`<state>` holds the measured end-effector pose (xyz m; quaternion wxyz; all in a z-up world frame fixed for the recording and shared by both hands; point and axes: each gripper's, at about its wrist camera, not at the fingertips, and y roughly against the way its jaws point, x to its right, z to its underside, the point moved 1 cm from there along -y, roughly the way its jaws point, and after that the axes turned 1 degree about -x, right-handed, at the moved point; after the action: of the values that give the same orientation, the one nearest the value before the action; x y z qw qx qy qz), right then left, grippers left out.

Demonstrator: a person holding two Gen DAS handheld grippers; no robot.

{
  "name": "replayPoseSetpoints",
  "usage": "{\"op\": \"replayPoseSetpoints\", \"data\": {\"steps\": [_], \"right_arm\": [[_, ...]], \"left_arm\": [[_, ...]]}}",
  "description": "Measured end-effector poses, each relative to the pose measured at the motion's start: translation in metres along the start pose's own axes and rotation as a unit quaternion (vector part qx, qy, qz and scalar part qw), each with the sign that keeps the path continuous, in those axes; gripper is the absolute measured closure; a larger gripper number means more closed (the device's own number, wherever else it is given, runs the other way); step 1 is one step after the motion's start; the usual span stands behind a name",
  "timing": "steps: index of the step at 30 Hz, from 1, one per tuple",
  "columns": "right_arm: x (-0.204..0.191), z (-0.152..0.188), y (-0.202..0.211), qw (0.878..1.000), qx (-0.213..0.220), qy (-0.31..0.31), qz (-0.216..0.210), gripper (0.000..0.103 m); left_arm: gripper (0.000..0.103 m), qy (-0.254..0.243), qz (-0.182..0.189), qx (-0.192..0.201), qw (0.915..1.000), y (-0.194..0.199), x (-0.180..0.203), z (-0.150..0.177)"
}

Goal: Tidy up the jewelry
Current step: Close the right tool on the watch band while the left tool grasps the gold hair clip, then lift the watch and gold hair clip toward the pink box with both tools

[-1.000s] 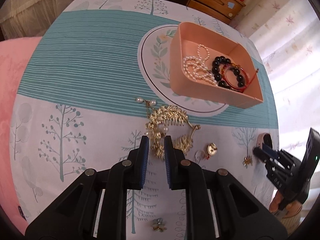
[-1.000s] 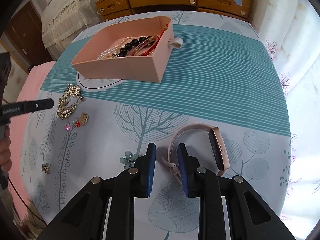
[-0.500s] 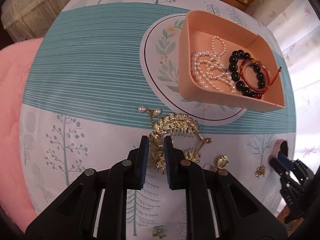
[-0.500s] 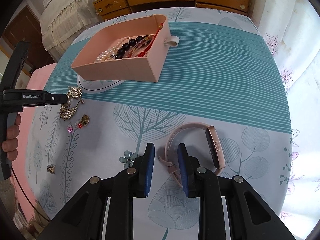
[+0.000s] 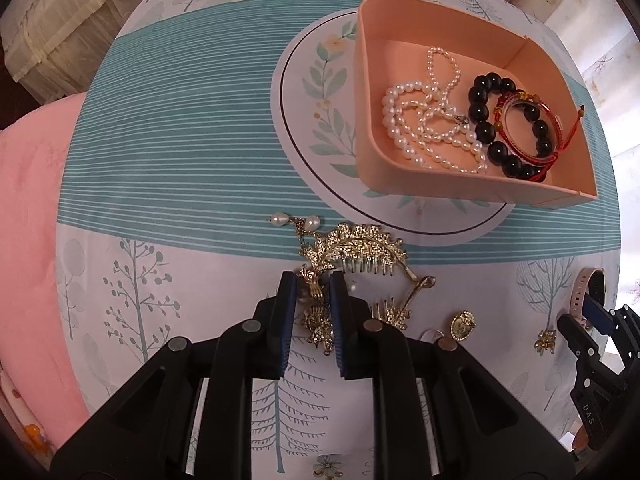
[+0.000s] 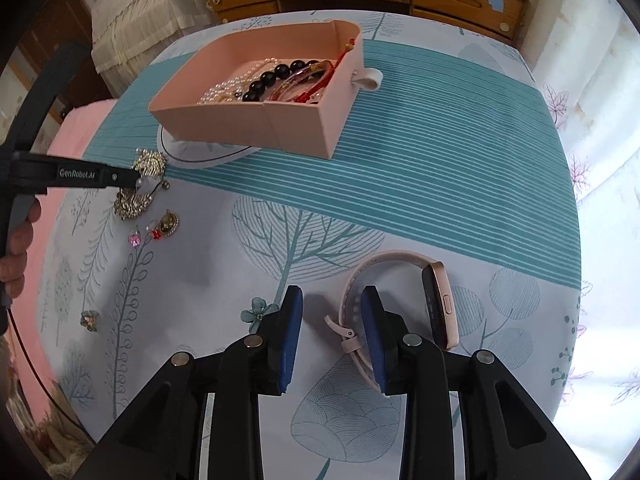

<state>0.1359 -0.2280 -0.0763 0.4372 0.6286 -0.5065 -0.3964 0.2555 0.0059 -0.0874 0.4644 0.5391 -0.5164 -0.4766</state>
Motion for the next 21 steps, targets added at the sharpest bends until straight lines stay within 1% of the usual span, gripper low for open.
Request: {"op": "replayPoseSetpoints", "data": {"steps": [1, 3, 4, 5, 6, 8, 9, 10, 12, 14, 17, 18, 21], "right_arm": [[-0.001, 0.000, 0.000, 1.000, -0.004, 0.009, 0.003, 0.072], [-0.002, 0.000, 0.001, 1.000, -0.006, 0.019, 0.006, 0.076], [-0.002, 0.000, 0.001, 1.000, -0.005, 0.023, 0.009, 0.087], [-0.001, -0.001, 0.001, 1.000, -0.005, 0.025, 0.009, 0.093], [0.001, 0.000, 0.002, 1.000, -0.005, 0.020, 0.002, 0.095], [0.006, -0.001, 0.005, 1.000, 0.002, 0.007, -0.014, 0.097], [0.009, 0.000, 0.009, 1.000, 0.009, -0.001, -0.019, 0.097], [0.010, -0.001, 0.012, 0.999, 0.015, -0.009, -0.027, 0.098], [0.016, -0.001, 0.023, 0.997, 0.031, -0.033, -0.059, 0.098], [0.020, -0.003, 0.037, 0.995, 0.047, -0.045, -0.075, 0.098], [0.019, -0.008, 0.061, 0.993, 0.071, -0.044, -0.088, 0.098], [0.016, -0.012, 0.070, 0.992, 0.079, -0.039, -0.089, 0.098], [0.005, -0.026, 0.092, 0.991, 0.103, -0.019, -0.085, 0.098]], "left_arm": [[0.091, 0.001, 0.000, 0.000, 1.0000, 0.000, 0.001, 0.000], [0.092, 0.008, 0.000, 0.003, 1.0000, 0.001, 0.001, 0.001], [0.092, 0.009, 0.002, 0.005, 0.9999, 0.000, 0.001, 0.004], [0.092, 0.009, 0.005, 0.007, 0.9999, 0.002, 0.002, 0.004], [0.092, 0.010, 0.009, 0.009, 0.9999, 0.004, 0.003, 0.005], [0.094, 0.015, 0.017, 0.013, 0.9997, 0.009, 0.001, 0.008], [0.097, 0.017, 0.022, 0.015, 0.9995, 0.014, -0.006, 0.013], [0.097, 0.017, 0.027, 0.018, 0.9993, 0.019, -0.005, 0.014], [0.097, 0.013, 0.033, 0.025, 0.9990, 0.028, -0.004, 0.018], [0.097, 0.003, 0.036, 0.039, 0.9986, 0.044, -0.001, 0.020], [0.097, -0.011, 0.045, 0.059, 0.9972, 0.069, 0.004, 0.022], [0.097, -0.015, 0.047, 0.064, 0.9967, 0.076, 0.000, 0.027], [0.097, -0.029, 0.054, 0.086, 0.9944, 0.102, 0.000, 0.022]]}}
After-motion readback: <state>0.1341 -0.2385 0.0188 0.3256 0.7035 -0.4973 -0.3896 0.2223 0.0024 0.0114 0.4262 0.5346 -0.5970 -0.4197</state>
